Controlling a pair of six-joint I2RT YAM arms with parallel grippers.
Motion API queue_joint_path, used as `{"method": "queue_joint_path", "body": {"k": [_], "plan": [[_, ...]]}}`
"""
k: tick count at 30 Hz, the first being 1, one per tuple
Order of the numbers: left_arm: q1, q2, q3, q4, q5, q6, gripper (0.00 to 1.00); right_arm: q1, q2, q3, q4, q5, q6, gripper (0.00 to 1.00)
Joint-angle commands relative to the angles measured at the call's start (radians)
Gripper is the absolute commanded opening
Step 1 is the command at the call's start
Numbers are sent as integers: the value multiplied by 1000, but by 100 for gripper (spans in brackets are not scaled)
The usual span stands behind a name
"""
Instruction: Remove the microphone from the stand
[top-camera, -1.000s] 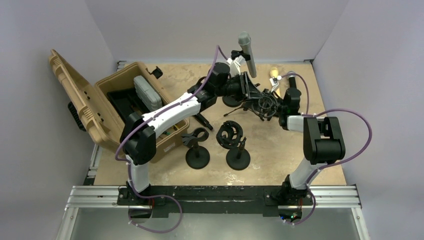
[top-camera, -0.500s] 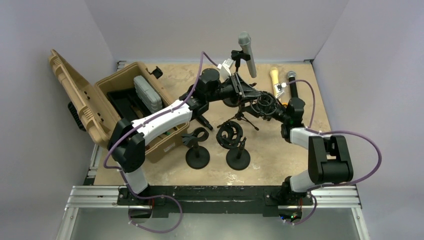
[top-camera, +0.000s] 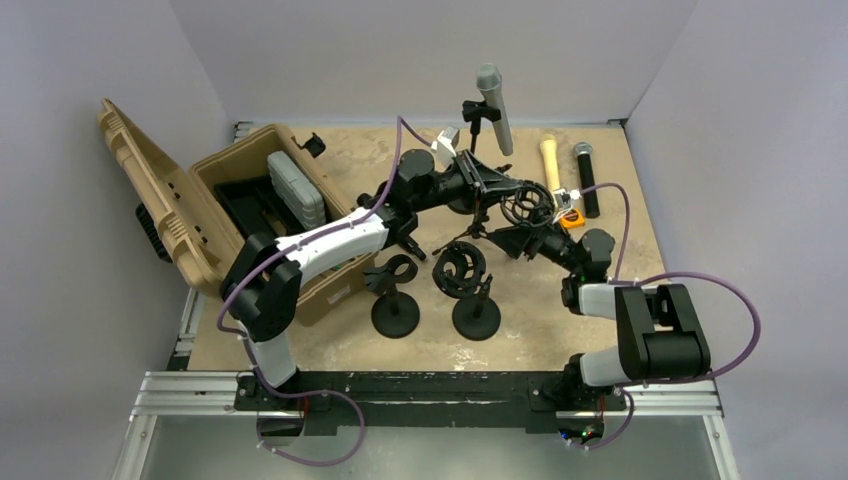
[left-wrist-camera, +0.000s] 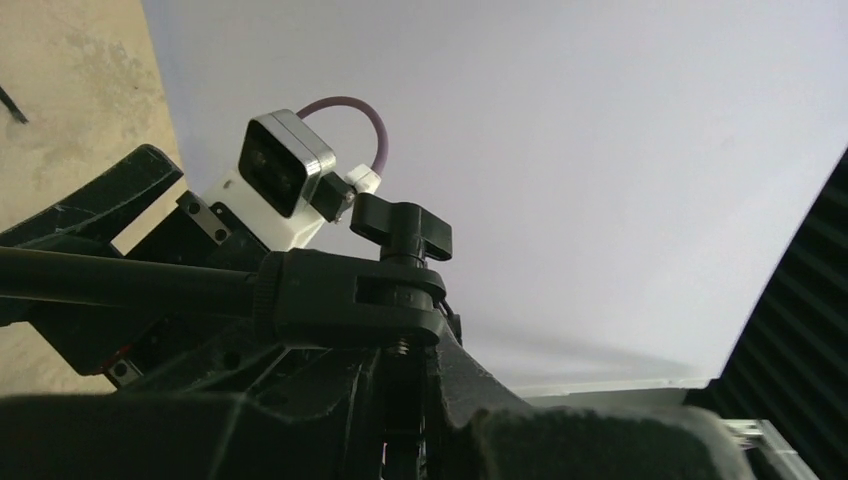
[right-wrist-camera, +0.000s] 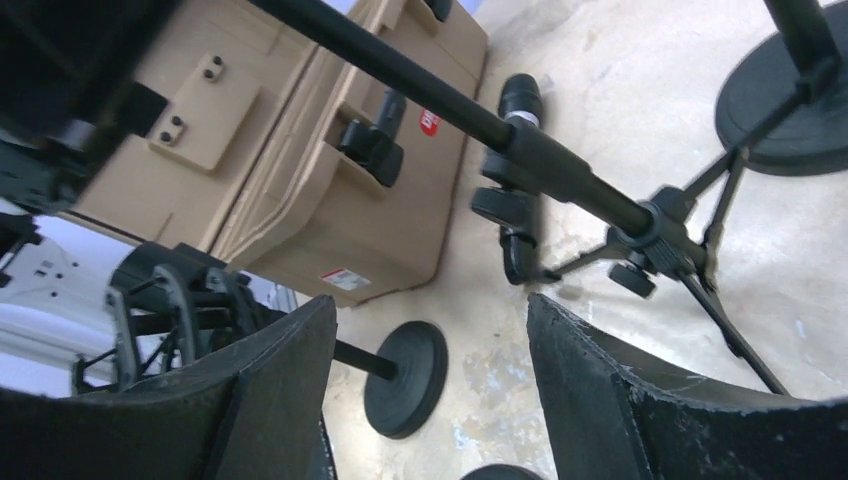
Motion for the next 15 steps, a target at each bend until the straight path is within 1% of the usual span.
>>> {"method": "queue_joint_path", "body": {"k": [1,5,8,10,15], "plan": [[7,2,-44,219,-30,-80,15,25,4,-40,313,40,121,67],[5,-8,-53,222,-40,-83,15,79,57,-48,392,151,146,66],[7,-13,-65,221,-46,-87,15,103,104,-62,504,201,182,65],[6,-8,-82,238,-51,-108,15,109,133,-70,580,229,196,64],[5,-4,-109,269,-52,-135,15,110,193,-74,675,267,231,61]]}}
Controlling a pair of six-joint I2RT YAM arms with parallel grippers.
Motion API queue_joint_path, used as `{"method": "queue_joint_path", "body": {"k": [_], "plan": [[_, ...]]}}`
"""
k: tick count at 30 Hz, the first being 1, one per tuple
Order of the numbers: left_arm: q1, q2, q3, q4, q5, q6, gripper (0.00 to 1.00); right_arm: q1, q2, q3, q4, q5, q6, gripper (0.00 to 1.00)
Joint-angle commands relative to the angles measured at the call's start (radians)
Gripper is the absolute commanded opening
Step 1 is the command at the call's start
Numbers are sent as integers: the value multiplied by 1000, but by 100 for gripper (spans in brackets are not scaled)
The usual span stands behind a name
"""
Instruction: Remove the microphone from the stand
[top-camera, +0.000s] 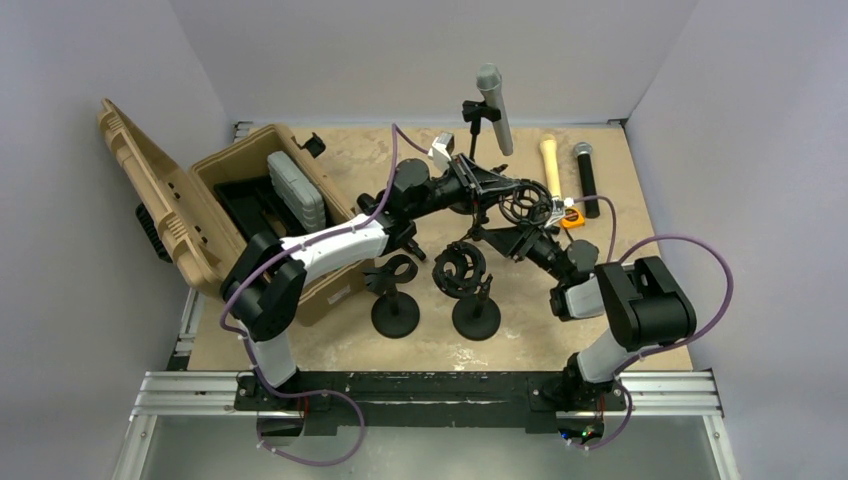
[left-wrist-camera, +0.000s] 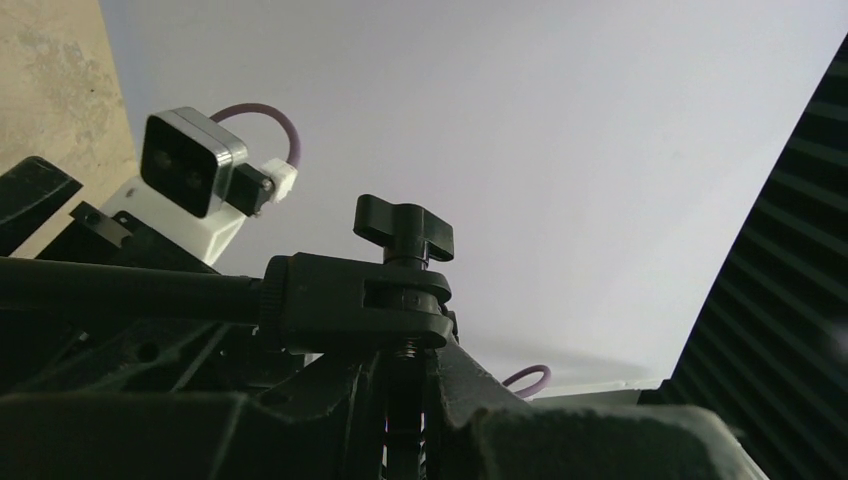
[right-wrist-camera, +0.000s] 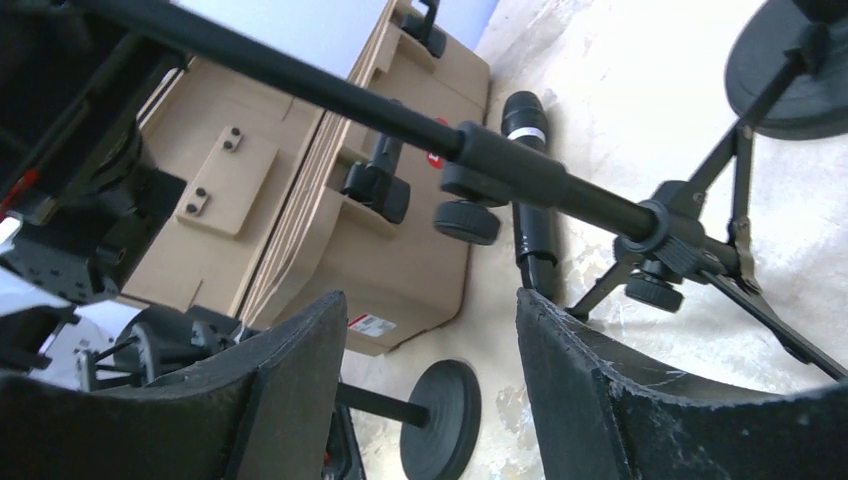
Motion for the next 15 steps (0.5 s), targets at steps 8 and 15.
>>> {"method": "queue_joint_path", "body": {"k": [8,15], "plan": [[4,-19,-31,101,-18,-34,15,5,128,35,438,69,72,54],[5,-16,-38,106,-19,-41,15,9,165,38,544,58,103,48]]}}
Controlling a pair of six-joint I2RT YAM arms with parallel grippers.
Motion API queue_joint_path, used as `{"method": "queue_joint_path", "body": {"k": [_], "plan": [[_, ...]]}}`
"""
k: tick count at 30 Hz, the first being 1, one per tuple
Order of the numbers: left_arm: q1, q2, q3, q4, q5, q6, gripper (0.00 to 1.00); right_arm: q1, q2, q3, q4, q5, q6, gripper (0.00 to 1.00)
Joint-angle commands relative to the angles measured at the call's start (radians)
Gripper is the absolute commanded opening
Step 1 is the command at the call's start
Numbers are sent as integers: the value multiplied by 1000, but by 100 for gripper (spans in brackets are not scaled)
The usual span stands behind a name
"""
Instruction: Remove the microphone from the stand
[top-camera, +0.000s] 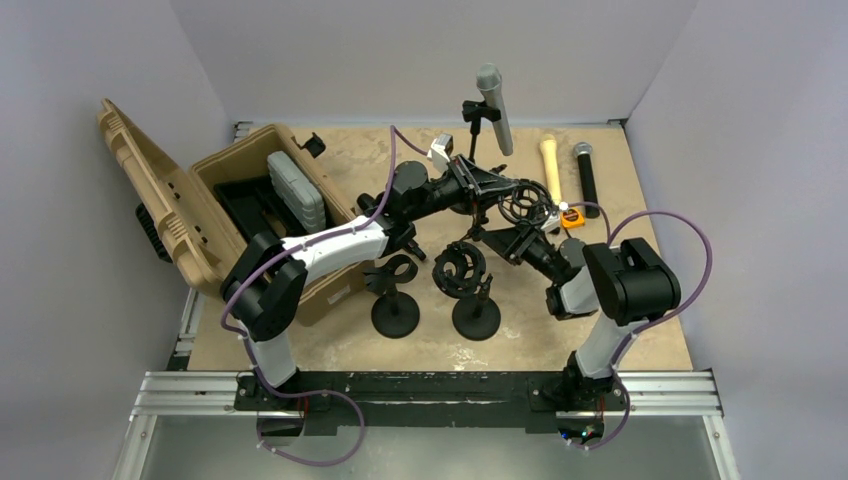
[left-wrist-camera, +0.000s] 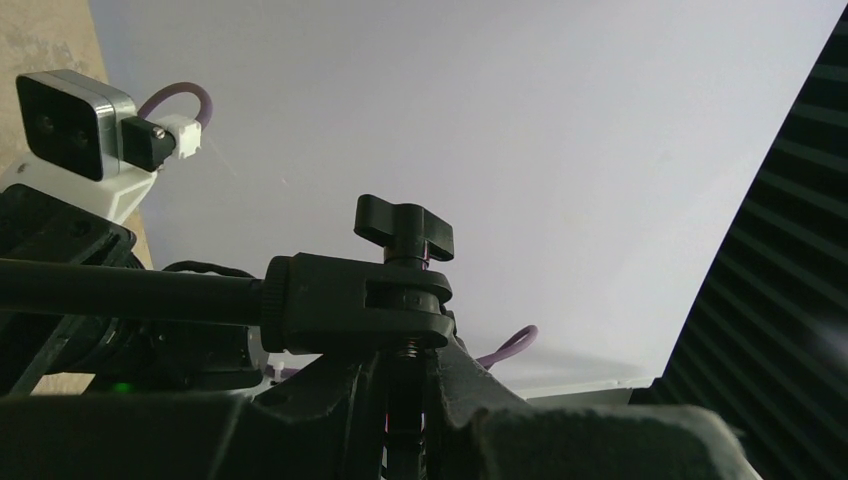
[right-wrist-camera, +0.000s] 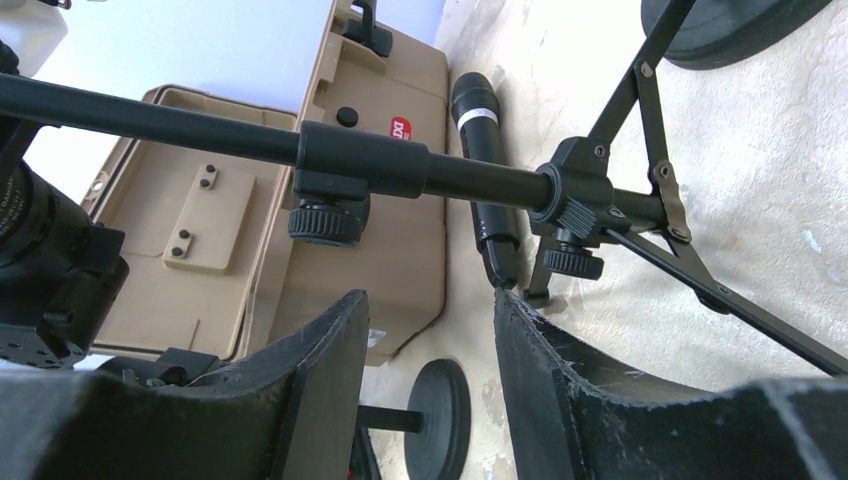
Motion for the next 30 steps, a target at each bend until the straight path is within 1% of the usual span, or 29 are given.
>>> {"method": "queue_joint_path", "body": {"k": [1,6,9,12,15,18,20,26,28,30], "plan": [[4,-16,-12,57,-12,-21,15,7,-13,19,528,1,19,49],[5,-16,-12,57,-12,-20,15,8,-72,24,501,3,23,52],[5,-16,-12,59,-13,-21,15,8,-110,44,404,8,4,53],[6,-16,-12,60,-10,-22,15,8,-123,44,417,9,9,53],[5,-18,-15,60,-10,-21,15,8,-117,59,382,11,9,52],[5,-20,-15,61,-9,-21,15,8,-92,63,412,4,22,48],[5,-22,-17,60,-9,-19,15,10,-87,64,421,7,23,43],[5,-25,-24,59,-13,-16,15,15,-97,85,367,29,-18,28],[5,-24,-22,58,-12,-17,15,21,-103,88,333,47,-47,25],[5,-25,-22,58,-13,-18,15,22,-108,92,304,60,-76,26]]}}
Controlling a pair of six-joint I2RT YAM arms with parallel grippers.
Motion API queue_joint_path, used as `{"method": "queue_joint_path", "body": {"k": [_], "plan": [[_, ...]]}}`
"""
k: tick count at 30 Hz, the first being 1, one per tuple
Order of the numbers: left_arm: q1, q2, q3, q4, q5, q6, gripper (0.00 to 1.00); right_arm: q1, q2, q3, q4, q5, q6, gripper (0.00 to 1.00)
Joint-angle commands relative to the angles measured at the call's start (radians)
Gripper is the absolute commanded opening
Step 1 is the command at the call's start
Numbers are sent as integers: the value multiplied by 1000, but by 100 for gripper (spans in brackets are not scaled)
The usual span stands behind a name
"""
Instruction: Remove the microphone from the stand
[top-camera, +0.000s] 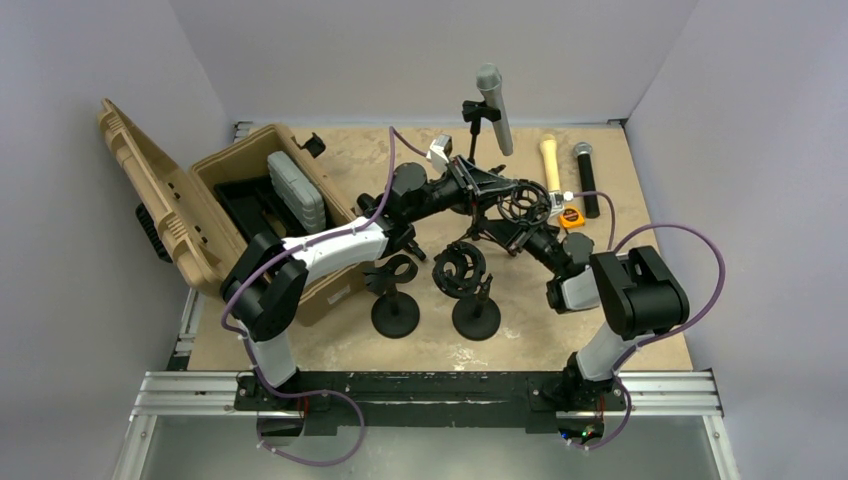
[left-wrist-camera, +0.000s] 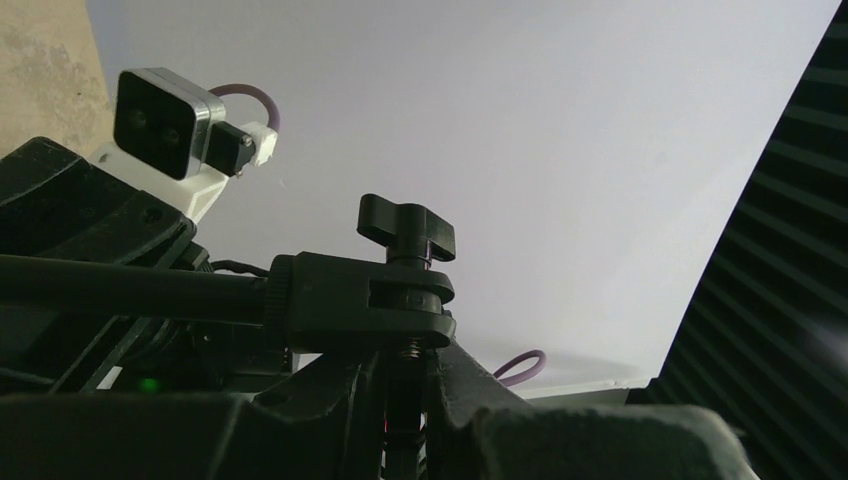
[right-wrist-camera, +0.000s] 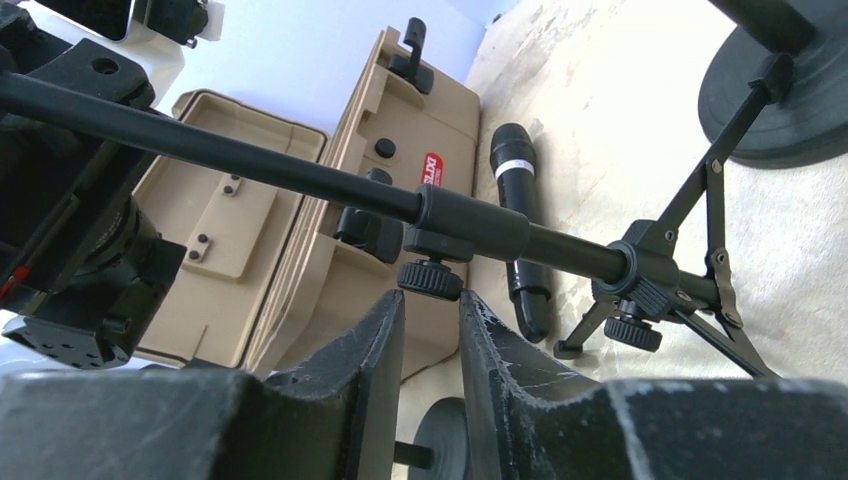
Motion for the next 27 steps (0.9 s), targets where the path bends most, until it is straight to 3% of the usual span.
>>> {"method": "queue_joint_path", "body": {"k": [1,4,11,15,18,23,27], "plan": [[5,-25,-10,36,-11,-11,15,13,-19,51,324,49,-72,28],[2,-24,-14,40,-11,-17,15,15,-17,61,309,56,-84,32],[2,-21,-14,44,-12,-18,15,17,-16,93,261,69,-104,23],[0,-18,-16,49,-12,-27,15,17,-1,100,264,71,-89,33],[-1,-10,-15,58,-10,-36,15,20,13,109,254,74,-90,33],[-5,-7,-17,64,-11,-42,15,26,10,117,224,72,-114,26],[-4,-7,-15,65,-12,-41,15,32,-36,102,142,102,-171,45]]}}
